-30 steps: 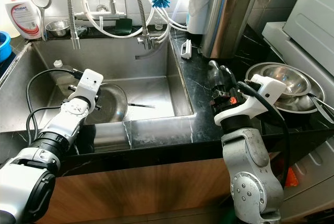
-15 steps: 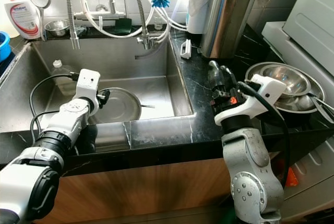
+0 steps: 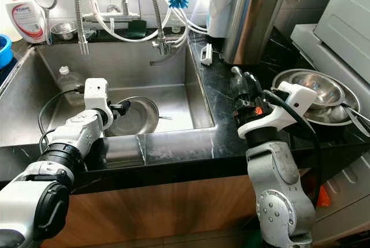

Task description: Kitchen organization

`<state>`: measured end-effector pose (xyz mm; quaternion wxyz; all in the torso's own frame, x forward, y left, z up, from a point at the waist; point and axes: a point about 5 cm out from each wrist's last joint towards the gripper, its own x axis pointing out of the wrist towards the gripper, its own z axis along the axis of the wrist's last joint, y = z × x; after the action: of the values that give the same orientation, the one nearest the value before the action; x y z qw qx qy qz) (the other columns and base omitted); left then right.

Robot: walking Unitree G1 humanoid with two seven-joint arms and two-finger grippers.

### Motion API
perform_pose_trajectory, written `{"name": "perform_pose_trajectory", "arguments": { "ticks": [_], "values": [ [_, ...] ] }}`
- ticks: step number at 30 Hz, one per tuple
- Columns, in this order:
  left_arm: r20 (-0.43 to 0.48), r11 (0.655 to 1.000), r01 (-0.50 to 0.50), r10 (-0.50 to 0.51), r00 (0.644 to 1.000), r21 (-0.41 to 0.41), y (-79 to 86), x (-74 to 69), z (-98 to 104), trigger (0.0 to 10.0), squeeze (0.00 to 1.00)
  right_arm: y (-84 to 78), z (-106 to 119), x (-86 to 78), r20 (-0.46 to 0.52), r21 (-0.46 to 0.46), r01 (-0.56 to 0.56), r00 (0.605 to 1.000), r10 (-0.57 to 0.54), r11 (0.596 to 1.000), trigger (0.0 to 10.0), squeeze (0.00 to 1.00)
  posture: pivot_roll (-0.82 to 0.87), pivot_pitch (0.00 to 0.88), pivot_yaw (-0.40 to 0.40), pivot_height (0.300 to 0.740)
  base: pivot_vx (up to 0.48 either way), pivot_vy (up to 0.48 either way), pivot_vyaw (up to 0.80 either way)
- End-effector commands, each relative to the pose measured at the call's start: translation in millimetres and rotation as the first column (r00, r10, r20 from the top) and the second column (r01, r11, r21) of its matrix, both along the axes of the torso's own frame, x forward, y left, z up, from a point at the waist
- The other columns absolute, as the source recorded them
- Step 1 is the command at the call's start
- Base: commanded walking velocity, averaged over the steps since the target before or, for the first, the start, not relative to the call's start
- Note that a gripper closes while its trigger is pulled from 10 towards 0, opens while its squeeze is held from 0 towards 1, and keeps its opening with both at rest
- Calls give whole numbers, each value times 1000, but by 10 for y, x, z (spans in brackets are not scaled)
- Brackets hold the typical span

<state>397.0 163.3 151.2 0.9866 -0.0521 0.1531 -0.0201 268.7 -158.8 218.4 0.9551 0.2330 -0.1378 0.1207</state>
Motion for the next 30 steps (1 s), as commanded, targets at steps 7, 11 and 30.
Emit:
{"name": "perform_pose_trajectory", "arguments": {
  "ticks": [7, 11, 30],
  "values": [
    [39, 999, 35, -36, 999, 10, -48, 31, 112, 10000, 0, -9, -21, 8, -21, -7, -3, 1000, 3, 1000, 10000, 0, 9, 31, -24, 740, 0, 0, 0],
    [35, 998, 38, -36, 999, -46, -79, 36, 135, 10000, 0, -11, -23, 13, -25, -10, -2, 1000, 2, 1000, 10000, 0, 8, 33, -23, 740, 0, 0, 0],
    [541, 973, -8, -121, 832, 229, -265, -92, 623, 10000, 0, -513, -84, 114, -146, -294, 347, 904, -401, 890, 10000, 0, -4, 33, -24, 740, 0, 0, 0]
  ]
}}
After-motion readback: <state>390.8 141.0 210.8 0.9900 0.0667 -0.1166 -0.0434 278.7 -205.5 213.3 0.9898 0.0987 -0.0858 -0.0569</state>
